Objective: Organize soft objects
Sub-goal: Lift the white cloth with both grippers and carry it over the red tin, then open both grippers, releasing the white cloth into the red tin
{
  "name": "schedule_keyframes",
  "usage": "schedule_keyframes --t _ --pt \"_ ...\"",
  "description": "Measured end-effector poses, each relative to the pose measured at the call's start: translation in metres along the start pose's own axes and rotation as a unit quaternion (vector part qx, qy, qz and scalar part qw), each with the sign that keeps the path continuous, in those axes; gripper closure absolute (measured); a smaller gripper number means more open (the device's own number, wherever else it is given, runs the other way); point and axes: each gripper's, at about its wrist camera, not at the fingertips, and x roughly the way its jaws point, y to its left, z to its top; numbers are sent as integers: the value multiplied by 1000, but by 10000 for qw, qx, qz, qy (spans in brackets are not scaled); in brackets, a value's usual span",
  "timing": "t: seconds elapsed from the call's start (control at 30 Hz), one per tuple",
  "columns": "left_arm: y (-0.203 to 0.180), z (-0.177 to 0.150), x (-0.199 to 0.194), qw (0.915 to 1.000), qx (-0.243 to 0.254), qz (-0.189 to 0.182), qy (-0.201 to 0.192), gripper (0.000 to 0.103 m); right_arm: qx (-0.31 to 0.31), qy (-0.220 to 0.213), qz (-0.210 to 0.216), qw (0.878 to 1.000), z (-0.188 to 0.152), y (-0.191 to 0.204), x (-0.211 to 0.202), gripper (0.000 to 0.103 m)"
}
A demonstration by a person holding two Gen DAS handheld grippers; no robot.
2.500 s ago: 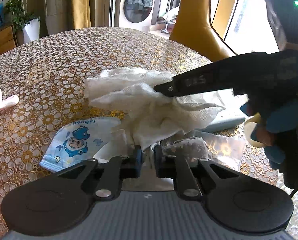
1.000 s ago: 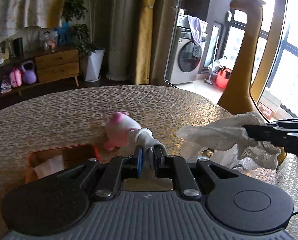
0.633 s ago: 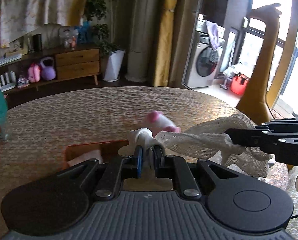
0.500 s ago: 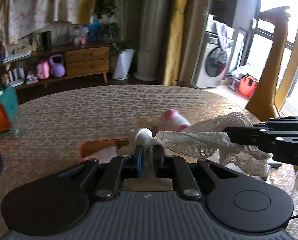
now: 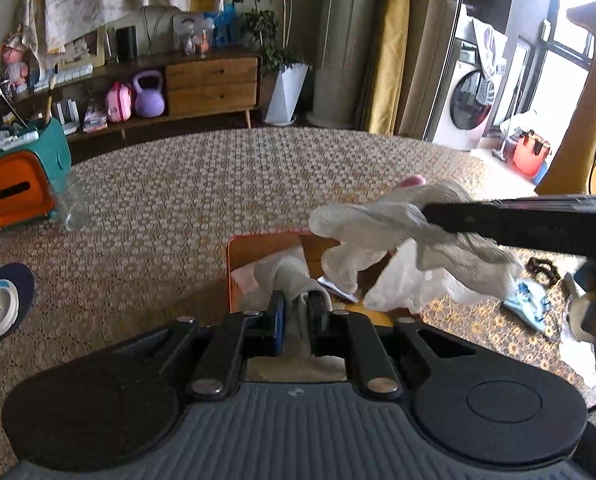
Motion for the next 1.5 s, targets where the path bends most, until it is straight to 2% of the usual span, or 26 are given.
schedule_keyframes --t 0.5,0.93,1.23,1.33,1.5 --pt "-12 -9 58 9993 121 12 366 91 642 332 -325 9969 -4 -28 79 94" --pt "-2 -13 95 9984 -2 154 543 92 695 639 -346 9949 -23 -37 115 92" --pt "-3 -19 96 9986 47 149 500 92 346 716 -353 9962 -35 -27 116 81" --pt "-3 -19 95 9987 23 161 487 91 335 678 -334 9966 -37 -27 112 72" --pt "-1 -21 91 9985 -170 98 516 83 355 644 -324 9968 -38 -28 104 64"
